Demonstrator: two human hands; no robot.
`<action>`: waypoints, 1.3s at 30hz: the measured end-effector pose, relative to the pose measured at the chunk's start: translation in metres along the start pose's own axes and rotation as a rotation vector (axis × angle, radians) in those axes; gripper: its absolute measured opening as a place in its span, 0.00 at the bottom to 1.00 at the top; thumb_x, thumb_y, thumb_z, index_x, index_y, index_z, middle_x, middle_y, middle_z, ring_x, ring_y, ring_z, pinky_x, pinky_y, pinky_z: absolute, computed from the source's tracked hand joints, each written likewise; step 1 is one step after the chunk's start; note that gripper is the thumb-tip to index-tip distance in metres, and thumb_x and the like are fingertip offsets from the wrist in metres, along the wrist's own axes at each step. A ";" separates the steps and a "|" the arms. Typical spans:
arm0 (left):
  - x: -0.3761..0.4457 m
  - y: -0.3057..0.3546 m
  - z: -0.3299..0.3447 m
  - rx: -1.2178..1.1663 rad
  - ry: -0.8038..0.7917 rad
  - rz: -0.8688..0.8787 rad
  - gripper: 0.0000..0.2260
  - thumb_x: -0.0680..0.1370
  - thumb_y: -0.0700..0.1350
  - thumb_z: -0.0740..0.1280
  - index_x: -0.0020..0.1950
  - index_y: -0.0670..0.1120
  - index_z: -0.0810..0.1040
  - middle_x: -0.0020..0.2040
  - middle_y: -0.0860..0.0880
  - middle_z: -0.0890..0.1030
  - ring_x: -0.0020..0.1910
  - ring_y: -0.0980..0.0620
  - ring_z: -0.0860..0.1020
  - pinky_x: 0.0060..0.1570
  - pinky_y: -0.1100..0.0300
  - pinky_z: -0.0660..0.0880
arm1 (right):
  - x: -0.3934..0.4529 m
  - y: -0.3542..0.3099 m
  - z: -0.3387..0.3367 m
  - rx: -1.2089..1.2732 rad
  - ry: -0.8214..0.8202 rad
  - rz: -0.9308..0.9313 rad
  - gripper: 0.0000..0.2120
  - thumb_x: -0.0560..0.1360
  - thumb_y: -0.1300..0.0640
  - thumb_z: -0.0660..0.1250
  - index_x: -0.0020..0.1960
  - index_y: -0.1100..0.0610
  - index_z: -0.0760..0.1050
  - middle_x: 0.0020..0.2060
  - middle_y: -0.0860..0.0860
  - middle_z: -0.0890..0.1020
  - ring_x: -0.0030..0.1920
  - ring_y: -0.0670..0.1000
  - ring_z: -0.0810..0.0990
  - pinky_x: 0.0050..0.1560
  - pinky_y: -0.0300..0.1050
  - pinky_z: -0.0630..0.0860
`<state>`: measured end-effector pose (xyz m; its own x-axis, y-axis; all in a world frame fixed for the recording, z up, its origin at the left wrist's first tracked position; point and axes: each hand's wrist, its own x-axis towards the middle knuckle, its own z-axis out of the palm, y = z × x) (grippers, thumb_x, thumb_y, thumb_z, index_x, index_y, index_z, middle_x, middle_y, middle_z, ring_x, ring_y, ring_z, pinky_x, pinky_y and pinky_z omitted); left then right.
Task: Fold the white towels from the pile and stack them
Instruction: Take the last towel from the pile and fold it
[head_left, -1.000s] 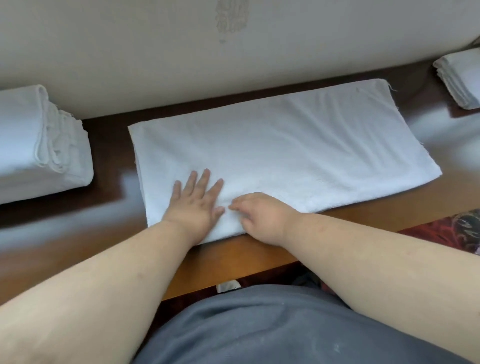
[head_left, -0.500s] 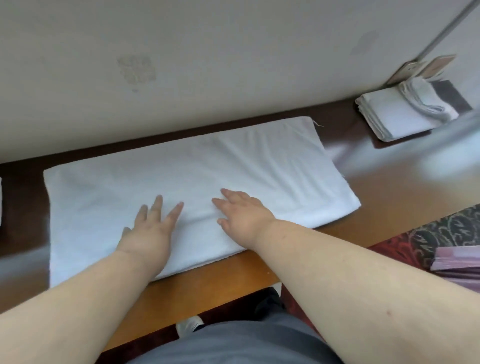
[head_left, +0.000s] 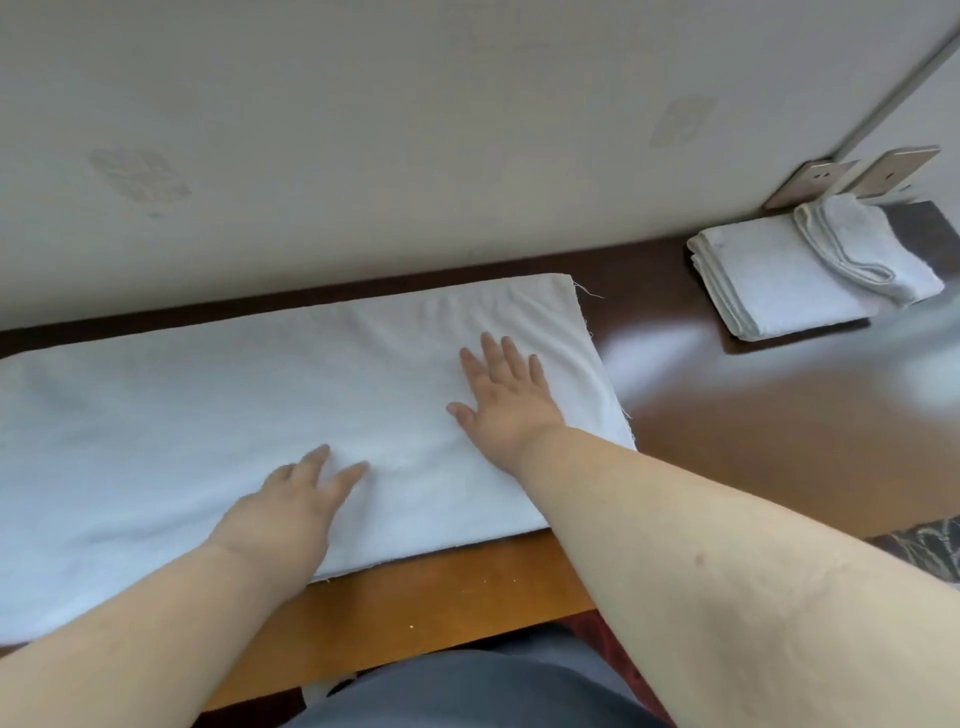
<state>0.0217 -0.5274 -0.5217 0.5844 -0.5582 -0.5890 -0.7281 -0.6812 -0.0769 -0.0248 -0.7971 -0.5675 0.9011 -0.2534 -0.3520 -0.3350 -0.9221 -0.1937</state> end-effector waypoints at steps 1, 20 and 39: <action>0.000 0.013 0.001 -0.009 -0.008 0.093 0.38 0.79 0.40 0.57 0.77 0.62 0.37 0.79 0.50 0.41 0.76 0.46 0.52 0.65 0.57 0.69 | 0.009 -0.015 0.002 -0.015 -0.012 -0.127 0.33 0.81 0.36 0.46 0.81 0.46 0.40 0.80 0.49 0.37 0.78 0.53 0.33 0.77 0.59 0.38; 0.060 0.151 -0.059 -0.037 -0.116 0.270 0.33 0.79 0.41 0.60 0.77 0.65 0.49 0.78 0.50 0.47 0.74 0.45 0.54 0.65 0.52 0.70 | 0.046 0.081 -0.011 -0.036 0.027 0.122 0.34 0.81 0.36 0.41 0.81 0.51 0.38 0.80 0.52 0.37 0.78 0.55 0.34 0.75 0.60 0.34; 0.186 0.205 -0.167 -0.677 0.077 0.053 0.27 0.80 0.43 0.59 0.78 0.48 0.56 0.69 0.42 0.72 0.63 0.42 0.75 0.53 0.57 0.70 | -0.158 0.111 0.033 0.815 0.139 0.675 0.35 0.76 0.46 0.66 0.77 0.42 0.52 0.64 0.38 0.72 0.58 0.43 0.74 0.56 0.37 0.74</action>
<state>0.0412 -0.8496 -0.5129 0.5965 -0.6137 -0.5172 -0.3860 -0.7844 0.4856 -0.2131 -0.8495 -0.5632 0.4664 -0.7170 -0.5180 -0.8133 -0.1173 -0.5699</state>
